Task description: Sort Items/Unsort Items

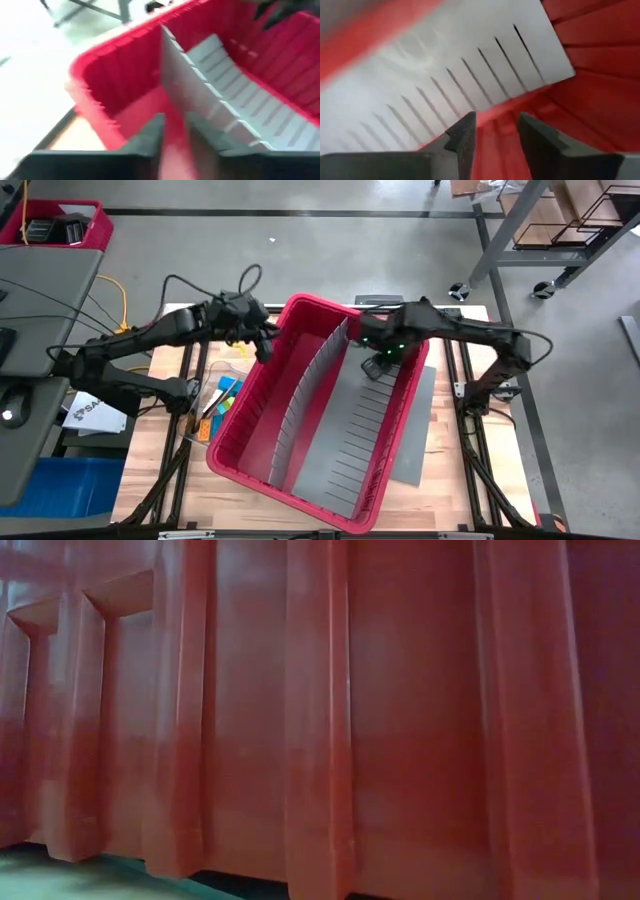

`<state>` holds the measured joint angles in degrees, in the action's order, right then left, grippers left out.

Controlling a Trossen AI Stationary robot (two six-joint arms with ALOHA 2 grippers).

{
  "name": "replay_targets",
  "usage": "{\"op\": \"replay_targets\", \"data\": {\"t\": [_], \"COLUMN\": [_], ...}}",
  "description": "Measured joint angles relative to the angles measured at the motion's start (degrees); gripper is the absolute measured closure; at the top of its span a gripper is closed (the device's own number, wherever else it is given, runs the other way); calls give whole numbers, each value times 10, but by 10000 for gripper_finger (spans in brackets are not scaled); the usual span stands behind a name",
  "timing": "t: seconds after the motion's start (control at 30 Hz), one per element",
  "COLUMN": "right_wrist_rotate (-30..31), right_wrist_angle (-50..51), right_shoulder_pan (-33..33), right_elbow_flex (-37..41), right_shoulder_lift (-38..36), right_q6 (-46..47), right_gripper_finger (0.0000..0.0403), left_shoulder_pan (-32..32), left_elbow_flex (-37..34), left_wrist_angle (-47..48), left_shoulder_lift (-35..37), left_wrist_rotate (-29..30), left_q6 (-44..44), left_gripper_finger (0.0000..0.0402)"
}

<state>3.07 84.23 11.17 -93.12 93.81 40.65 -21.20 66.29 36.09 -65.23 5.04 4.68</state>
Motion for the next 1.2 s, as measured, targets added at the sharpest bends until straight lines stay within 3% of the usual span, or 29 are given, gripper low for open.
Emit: {"op": "replay_targets", "data": {"t": [0.07, 0.23, 0.33, 0.47, 0.63, 0.77, 0.9, 1.0, 1.2], "right_wrist_rotate": [-10, -27, -54, -89, -101, -87, -59, -11, 26], "right_wrist_angle": [-11, -16, -22, -24, -28, -15, 67, 22, 46], "right_shoulder_pan": [-3, -3, -3, -3, -12, -30, -73, -112, -183], "right_elbow_flex": [0, 0, 0, 1, -16, -22, -1, 40, 139], "right_shoulder_lift": [-24, -51, -51, -56, -105, -165, -211, -248, -301], "right_q6": [38, 73, 67, 24, 45, 157, 308, 412, 585], "right_gripper_finger": [254, 251, 251, 251, 251, 251, 251, 251, 260], "left_shoulder_pan": [-26, -124, -178, -217, -237, -246, -240, -235, -230], "left_elbow_flex": [14, 17, 17, 17, 17, 17, -4, -22, -58], "left_wrist_angle": [19, 139, 196, 205, 216, 244, 242, 241, 244], "left_shoulder_lift": [0, -30, -50, -59, -41, -41, -42, -42, -42], "left_wrist_rotate": [-6, -19, -89, -194, -203, -200, -200, -201, -198], "left_q6": [-16, -8, 22, 30, 23, 21, 23, 22, 24], "left_gripper_finger": [386, 399, 401, 401, 401, 401, 401, 401, 401]}}
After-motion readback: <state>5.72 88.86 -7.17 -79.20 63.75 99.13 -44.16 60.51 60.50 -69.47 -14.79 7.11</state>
